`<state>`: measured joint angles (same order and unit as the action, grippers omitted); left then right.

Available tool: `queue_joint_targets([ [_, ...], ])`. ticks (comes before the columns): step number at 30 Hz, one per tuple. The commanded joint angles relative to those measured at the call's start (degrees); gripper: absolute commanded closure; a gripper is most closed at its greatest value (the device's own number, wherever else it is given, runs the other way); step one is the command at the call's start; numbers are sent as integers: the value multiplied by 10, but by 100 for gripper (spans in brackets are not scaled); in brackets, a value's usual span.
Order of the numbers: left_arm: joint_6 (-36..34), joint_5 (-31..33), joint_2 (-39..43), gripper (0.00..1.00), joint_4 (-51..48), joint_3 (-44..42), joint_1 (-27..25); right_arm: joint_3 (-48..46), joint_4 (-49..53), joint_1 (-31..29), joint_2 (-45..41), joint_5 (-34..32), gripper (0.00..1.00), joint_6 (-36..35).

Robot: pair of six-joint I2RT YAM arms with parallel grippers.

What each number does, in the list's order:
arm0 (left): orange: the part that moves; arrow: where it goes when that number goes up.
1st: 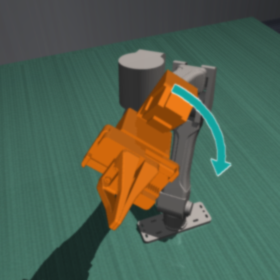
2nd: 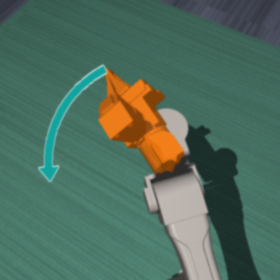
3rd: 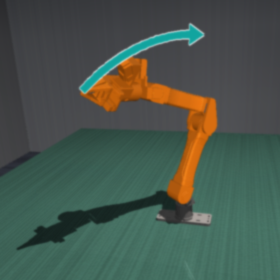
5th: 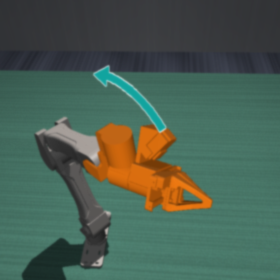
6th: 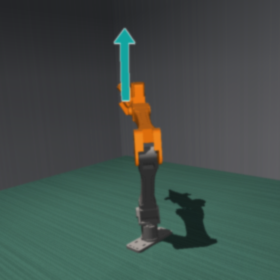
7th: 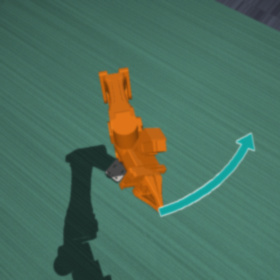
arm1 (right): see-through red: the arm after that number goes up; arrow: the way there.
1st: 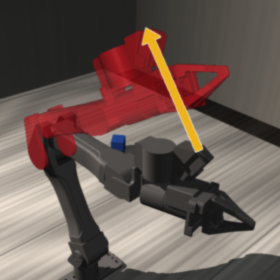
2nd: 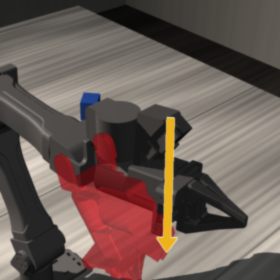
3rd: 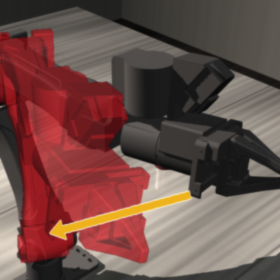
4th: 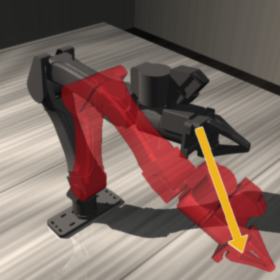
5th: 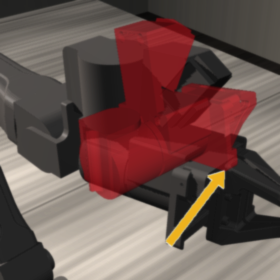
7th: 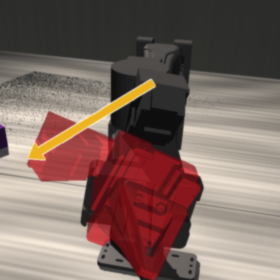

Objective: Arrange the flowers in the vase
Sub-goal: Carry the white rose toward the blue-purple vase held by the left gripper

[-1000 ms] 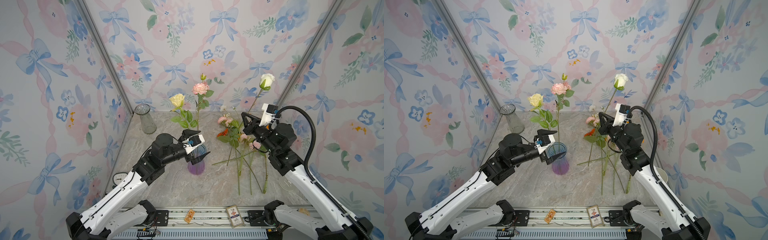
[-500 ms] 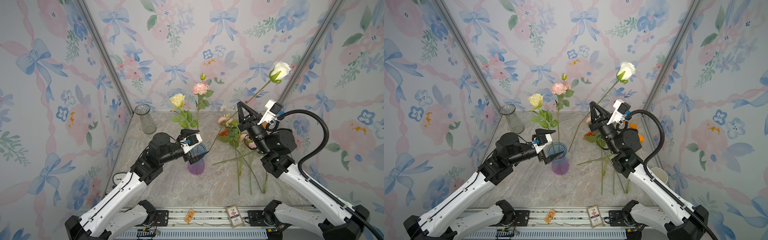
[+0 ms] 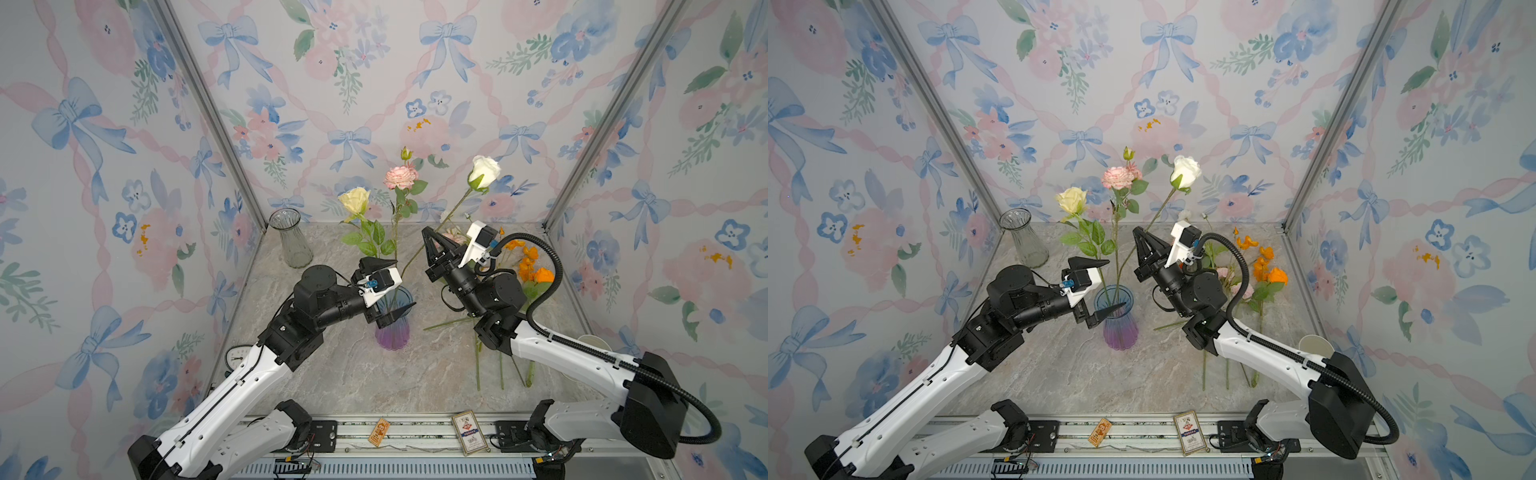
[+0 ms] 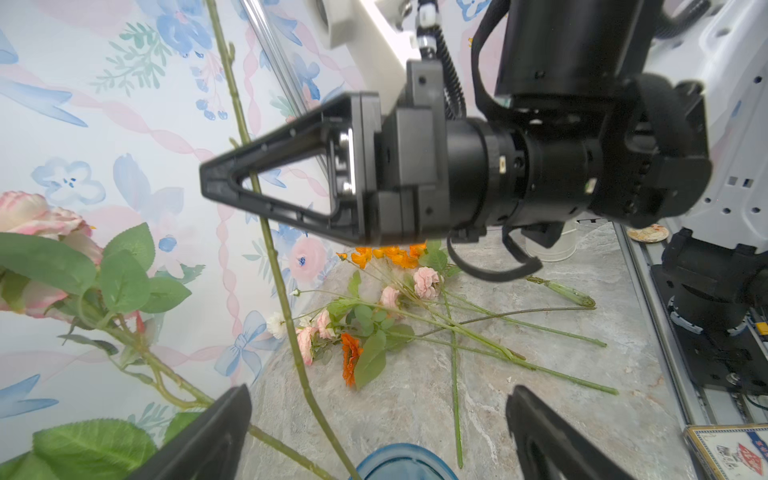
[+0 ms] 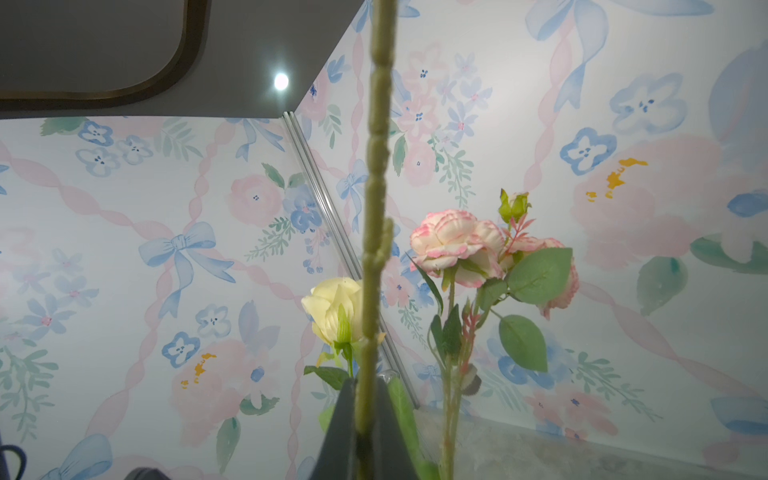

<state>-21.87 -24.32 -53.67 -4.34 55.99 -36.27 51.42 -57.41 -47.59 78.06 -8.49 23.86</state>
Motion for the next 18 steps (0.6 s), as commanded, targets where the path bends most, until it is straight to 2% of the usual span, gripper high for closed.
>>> queue_joint_targets([
  [1, 1, -8, 4, 2, -1, -1, 5, -22, -92, -15, 15, -40, 100, -7],
  [18, 5, -15, -3, 2, -2, 0, 13, -82, -100, -66, 68, -65, 100, 7],
])
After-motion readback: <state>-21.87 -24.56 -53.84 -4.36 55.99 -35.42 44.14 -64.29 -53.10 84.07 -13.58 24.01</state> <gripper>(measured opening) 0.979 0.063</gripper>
